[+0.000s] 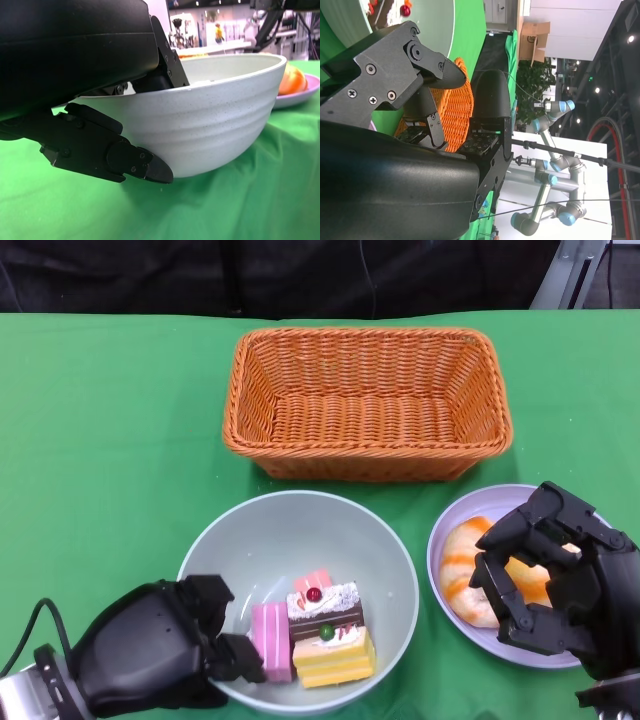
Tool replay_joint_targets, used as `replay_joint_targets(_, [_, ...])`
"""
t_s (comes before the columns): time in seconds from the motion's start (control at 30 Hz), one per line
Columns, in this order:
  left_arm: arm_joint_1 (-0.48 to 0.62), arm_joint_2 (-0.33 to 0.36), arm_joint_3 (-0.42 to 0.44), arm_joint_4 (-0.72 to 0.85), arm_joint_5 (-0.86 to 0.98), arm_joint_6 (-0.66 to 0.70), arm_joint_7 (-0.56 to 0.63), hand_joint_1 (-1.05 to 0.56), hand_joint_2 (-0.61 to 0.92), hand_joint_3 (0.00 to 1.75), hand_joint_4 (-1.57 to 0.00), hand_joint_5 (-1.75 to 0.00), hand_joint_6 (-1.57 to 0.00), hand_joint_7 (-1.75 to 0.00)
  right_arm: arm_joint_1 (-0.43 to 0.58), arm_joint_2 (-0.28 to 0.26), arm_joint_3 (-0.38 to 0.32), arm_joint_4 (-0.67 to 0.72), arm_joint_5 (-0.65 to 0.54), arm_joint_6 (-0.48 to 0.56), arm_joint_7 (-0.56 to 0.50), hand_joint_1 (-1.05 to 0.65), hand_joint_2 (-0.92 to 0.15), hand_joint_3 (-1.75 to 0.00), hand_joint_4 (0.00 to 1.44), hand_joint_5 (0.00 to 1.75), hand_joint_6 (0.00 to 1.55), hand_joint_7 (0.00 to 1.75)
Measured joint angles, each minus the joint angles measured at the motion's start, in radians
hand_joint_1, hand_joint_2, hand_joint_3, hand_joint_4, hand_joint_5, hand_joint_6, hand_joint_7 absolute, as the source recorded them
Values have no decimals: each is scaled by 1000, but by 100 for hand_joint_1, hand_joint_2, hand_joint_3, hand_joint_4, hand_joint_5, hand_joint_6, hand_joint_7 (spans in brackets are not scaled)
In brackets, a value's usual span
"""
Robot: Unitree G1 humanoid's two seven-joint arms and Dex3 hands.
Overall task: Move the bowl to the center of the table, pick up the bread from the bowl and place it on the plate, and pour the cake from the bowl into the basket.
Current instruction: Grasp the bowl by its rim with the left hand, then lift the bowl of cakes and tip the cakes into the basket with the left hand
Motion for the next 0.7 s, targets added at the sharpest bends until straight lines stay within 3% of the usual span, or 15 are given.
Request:
replay_joint_targets(0.23, [-35, -8, -42, 90, 5, -32, 103, -23, 92, 13, -52, -175, -43, -171, 1, 0, 0, 0, 17, 7, 13, -2, -49, -107, 66, 160, 65, 129])
replay_joint_targets(0.7, [-73, -30, -88, 195, 8, -92, 292, -14, 92, 33, -71, -175, -46, -175, 1, 0, -1, 0, 15, 10, 16, -3, -47, -109, 66, 161, 64, 131])
